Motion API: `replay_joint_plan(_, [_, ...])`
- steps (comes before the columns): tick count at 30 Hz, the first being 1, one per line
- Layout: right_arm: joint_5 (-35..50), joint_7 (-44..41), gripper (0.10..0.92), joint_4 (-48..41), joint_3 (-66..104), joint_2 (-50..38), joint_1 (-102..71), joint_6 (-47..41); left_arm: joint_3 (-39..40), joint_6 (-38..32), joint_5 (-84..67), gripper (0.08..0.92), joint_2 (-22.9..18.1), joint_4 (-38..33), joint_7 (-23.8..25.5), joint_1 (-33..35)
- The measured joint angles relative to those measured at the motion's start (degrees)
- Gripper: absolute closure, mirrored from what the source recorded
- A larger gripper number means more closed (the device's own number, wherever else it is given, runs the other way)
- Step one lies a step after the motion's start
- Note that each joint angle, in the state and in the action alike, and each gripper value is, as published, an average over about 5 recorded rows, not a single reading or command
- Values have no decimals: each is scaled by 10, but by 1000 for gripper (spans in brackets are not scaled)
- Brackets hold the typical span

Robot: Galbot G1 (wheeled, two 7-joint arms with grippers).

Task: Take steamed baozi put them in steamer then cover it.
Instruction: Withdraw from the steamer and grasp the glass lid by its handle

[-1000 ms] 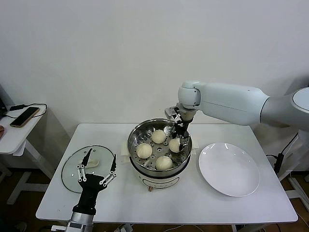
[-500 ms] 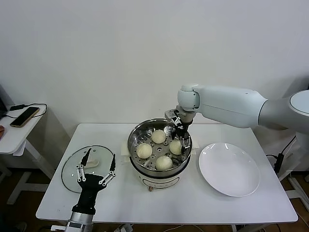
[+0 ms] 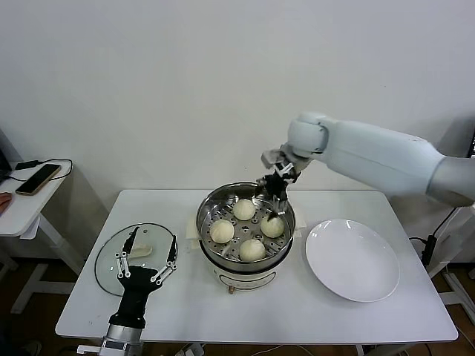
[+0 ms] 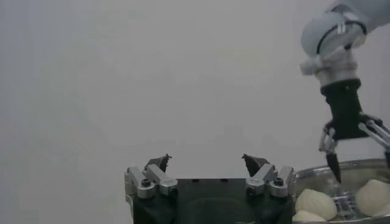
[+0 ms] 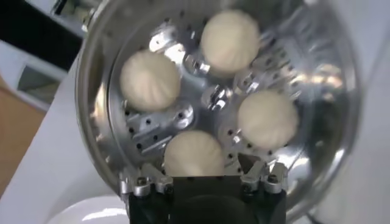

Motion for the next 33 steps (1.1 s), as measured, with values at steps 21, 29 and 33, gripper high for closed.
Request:
replay_joint_plan(21, [-1,685,203,143,461,-114,-433,196,-6,43,116,177,21,23,-47,-40])
replay_joint_plan(29, [-50,778,203,164,688,-69,-673,236,-17,52,213,177,40,75,-61,-63])
replay_joint_plan(33, [-67,793,203,167,781,-36,-770,253,-27,59,280,177,51,112,-63,-72])
